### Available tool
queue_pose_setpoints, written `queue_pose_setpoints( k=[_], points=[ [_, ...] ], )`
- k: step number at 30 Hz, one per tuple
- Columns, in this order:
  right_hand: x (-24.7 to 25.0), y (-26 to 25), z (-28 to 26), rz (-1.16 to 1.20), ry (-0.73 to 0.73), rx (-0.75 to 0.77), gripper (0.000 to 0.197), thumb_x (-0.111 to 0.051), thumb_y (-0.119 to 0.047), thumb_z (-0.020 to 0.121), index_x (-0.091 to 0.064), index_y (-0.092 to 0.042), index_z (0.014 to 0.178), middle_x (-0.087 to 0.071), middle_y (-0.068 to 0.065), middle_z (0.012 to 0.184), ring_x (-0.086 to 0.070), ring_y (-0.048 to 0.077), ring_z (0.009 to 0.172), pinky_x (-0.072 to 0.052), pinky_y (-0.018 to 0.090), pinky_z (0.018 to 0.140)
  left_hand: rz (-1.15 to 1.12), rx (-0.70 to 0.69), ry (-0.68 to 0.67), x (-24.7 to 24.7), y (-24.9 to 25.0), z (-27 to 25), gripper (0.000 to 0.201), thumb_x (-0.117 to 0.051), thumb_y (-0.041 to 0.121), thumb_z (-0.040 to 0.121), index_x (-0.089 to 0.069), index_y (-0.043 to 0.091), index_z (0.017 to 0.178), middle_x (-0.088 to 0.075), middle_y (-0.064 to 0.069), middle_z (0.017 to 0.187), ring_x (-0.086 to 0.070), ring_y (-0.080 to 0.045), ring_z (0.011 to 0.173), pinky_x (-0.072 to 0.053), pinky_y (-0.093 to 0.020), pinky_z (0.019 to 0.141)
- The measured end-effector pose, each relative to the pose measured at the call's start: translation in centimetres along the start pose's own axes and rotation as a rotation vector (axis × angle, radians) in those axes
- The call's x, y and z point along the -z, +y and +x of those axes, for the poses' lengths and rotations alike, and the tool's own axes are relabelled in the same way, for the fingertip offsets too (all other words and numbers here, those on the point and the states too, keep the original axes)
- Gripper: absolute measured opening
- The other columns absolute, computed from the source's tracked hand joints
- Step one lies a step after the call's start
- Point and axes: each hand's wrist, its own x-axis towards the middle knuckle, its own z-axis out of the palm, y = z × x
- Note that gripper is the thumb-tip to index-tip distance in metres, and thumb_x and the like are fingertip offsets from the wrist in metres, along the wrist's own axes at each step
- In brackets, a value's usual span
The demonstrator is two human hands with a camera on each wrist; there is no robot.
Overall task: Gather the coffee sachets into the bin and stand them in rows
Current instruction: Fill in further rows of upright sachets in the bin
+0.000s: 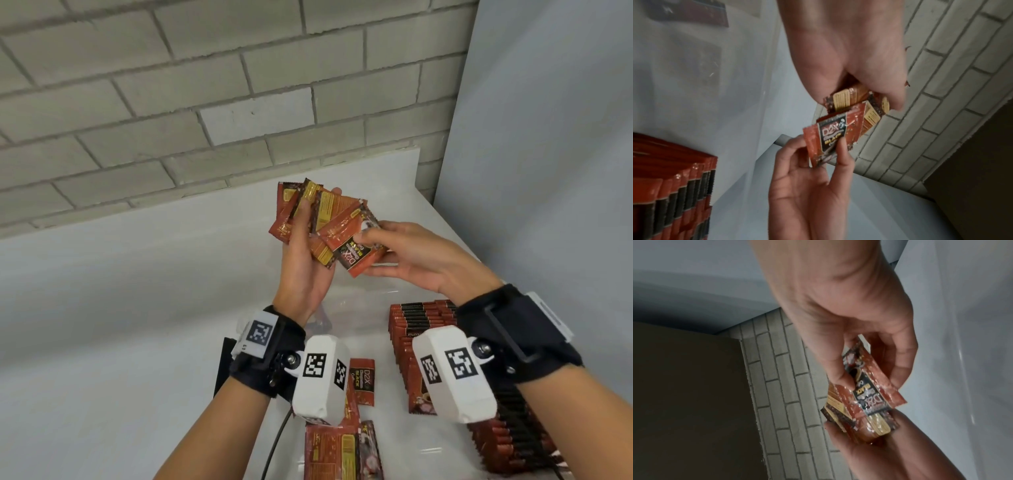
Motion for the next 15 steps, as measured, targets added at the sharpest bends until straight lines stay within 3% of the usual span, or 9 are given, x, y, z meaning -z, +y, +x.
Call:
queue_pose_setpoints(
  k=[3, 7, 12, 15],
  points=[
    [0.6, -0.2, 0.3, 0.037, 0.059, 0.020, 0.028, -0.066, -0.014, 0.087, -0.061, -0.012, 0.114, -0.071, 0.003, 0.090, -0.066, 0.012, 0.083, -0.055, 0.027, 0.078, -0.003, 0.054, 0.013, -0.1, -0.3, 0.0, 0.034, -0.038, 0.030, 0.102, -0.057, 0.011, 0.123, -0.068, -0.009, 0.115, -0.066, -0.019, 0.103, -0.053, -0.032, 0.092],
    [1.1, -0.4, 0.6, 0.175, 0.129, 0.082, 0.026, -0.067, -0.010, 0.085, -0.060, -0.015, 0.110, -0.069, 0.004, 0.093, -0.061, 0.015, 0.087, -0.047, 0.030, 0.083, -0.041, 0.026, 0.043, -0.2, -0.4, 0.2, 0.027, -0.039, 0.017, 0.102, -0.056, 0.008, 0.121, -0.066, -0.011, 0.113, -0.067, -0.018, 0.097, -0.056, -0.031, 0.085],
    [1.3, -0.5, 0.8, 0.328, 0.123, 0.106, 0.020, -0.065, -0.005, 0.086, -0.059, -0.017, 0.101, -0.070, 0.004, 0.095, -0.066, 0.015, 0.086, -0.054, 0.028, 0.068, 0.005, -0.004, 0.020, -0.2, -0.6, 0.3, 0.024, -0.042, 0.018, 0.102, -0.058, 0.009, 0.118, -0.070, -0.006, 0.106, -0.068, -0.015, 0.096, -0.056, -0.032, 0.086],
    [1.0, -0.3, 1.0, 0.485, 0.090, 0.120, 0.021, -0.061, -0.002, 0.088, -0.059, -0.010, 0.107, -0.069, 0.010, 0.101, -0.067, 0.020, 0.091, -0.060, 0.033, 0.074, 0.002, 0.021, -0.074, -0.2, -0.5, 0.0, 0.032, -0.046, 0.014, 0.100, -0.051, 0.003, 0.129, -0.063, -0.012, 0.121, -0.062, -0.021, 0.109, -0.052, -0.036, 0.094]
  ],
)
